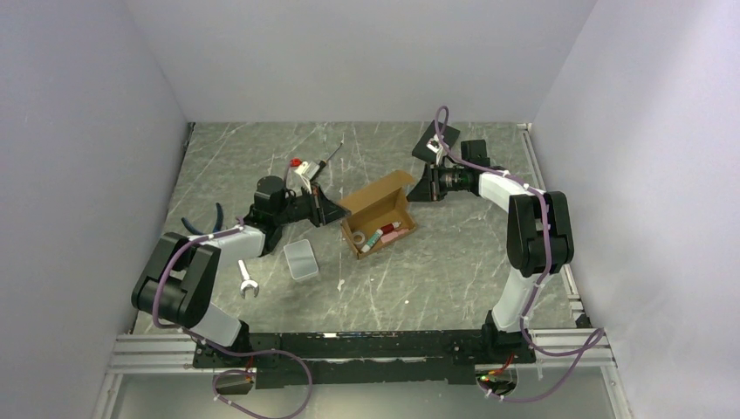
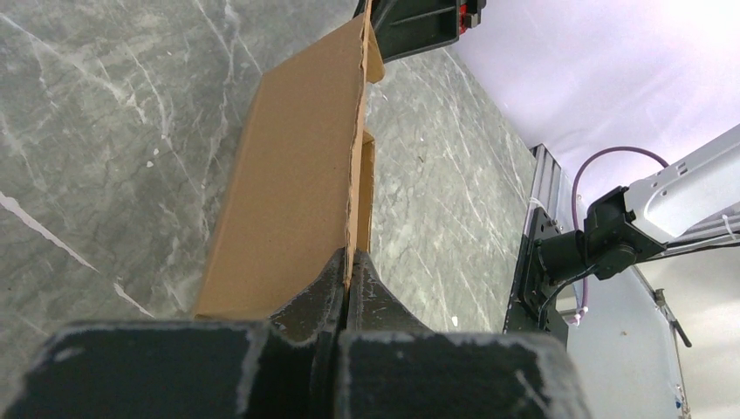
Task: Fold the paper box
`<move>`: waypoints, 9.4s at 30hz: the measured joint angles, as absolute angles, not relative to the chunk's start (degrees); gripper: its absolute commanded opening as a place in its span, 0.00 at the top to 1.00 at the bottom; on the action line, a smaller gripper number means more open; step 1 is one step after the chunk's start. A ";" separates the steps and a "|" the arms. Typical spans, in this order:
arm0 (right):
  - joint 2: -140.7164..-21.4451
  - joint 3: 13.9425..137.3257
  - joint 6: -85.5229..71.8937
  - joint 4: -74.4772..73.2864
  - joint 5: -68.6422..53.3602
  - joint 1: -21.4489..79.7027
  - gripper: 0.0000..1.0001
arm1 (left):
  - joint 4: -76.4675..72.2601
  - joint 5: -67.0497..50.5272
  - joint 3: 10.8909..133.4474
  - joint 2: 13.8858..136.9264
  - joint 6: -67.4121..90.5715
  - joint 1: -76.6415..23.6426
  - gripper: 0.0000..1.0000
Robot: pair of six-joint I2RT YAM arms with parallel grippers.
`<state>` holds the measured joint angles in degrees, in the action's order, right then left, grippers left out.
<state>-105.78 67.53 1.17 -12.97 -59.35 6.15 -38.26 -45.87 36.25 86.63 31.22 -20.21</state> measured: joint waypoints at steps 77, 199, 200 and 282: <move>-101.71 67.22 18.59 -27.07 -37.56 22.57 0.98 | -12.97 -49.41 41.74 88.90 28.49 -25.56 0.30; -105.01 71.09 21.39 -30.55 -37.71 22.94 0.72 | -44.42 -24.18 19.42 86.80 62.43 -26.04 0.39; -105.01 71.11 21.39 -30.55 -37.74 22.94 0.72 | -44.23 -24.08 19.42 84.93 62.37 -26.04 0.38; -107.61 59.18 1.06 -16.38 -57.63 3.68 0.00 | -31.27 -21.28 22.57 70.22 47.90 -25.63 0.02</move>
<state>-107.61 59.18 1.06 -16.38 -57.63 3.68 -31.27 -21.28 22.57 70.22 47.90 -25.63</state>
